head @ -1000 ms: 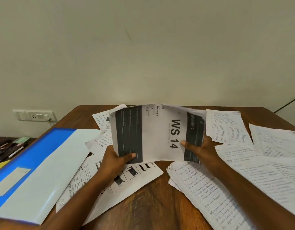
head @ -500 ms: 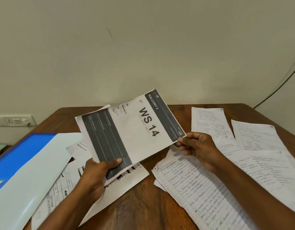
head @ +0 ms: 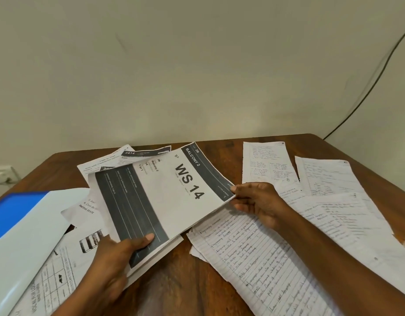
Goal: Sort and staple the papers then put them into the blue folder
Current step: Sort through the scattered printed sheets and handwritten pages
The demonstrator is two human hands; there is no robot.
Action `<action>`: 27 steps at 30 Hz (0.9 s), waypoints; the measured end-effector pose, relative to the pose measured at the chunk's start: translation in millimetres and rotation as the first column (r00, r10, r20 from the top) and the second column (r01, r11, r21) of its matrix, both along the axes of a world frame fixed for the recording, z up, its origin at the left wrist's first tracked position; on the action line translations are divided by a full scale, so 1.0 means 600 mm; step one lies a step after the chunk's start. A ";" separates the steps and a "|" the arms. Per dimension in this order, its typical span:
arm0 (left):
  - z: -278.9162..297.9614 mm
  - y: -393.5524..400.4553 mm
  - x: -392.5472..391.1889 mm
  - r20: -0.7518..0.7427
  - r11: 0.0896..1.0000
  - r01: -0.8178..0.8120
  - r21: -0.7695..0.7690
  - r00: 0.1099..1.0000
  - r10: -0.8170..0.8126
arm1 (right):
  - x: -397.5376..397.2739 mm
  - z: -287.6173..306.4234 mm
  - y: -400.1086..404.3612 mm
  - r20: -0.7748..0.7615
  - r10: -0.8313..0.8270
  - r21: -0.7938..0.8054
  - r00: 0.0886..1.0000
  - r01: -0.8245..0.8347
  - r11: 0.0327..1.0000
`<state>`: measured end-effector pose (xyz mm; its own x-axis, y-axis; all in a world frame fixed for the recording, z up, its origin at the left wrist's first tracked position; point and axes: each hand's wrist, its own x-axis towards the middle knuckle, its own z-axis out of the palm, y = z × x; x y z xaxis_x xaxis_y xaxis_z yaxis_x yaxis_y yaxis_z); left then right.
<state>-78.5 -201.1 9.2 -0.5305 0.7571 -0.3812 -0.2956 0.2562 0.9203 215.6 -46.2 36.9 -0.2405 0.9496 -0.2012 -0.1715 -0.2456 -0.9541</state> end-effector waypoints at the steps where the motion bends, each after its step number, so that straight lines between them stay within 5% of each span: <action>1: 0.001 -0.001 0.003 -0.007 1.000 0.000 -0.014 1.000 -0.001 | 0.001 -0.001 0.001 -0.003 0.000 -0.014 1.000 0.000 1.000; 8: -0.002 -0.003 0.011 -0.153 0.997 -0.008 -0.078 0.988 -0.004 | 0.001 -0.013 0.005 0.060 -0.066 -0.027 0.996 0.068 0.997; 13: 0.005 -0.007 0.039 -0.497 1.000 -0.022 -0.011 0.867 0.014 | 0.016 -0.016 0.002 0.096 -0.092 -0.055 0.991 0.098 0.994; 15: 0.020 -0.010 0.072 -0.731 0.996 -0.026 0.082 0.678 0.078 | 0.017 -0.016 0.002 0.129 -0.097 -0.068 0.987 0.107 0.992; 17: 0.032 0.004 0.109 -0.920 0.983 0.100 0.151 0.379 0.103 | 0.008 -0.013 0.001 0.152 -0.079 -0.081 0.985 0.092 0.992; 21: 0.025 0.069 0.171 -0.991 0.883 0.452 -0.124 -0.019 -0.129 | -0.010 -0.001 -0.001 0.157 -0.030 -0.099 0.987 0.046 0.994; 23: 0.015 0.104 0.205 -0.985 0.854 0.492 -0.167 -0.125 -0.121 | -0.006 0.003 -0.005 0.158 -0.015 -0.110 0.987 0.033 0.993; 27: 0.007 0.151 0.240 -0.984 0.846 0.521 -0.116 -0.177 -0.026 | -0.003 0.002 -0.008 0.136 -0.057 -0.113 0.989 0.072 0.991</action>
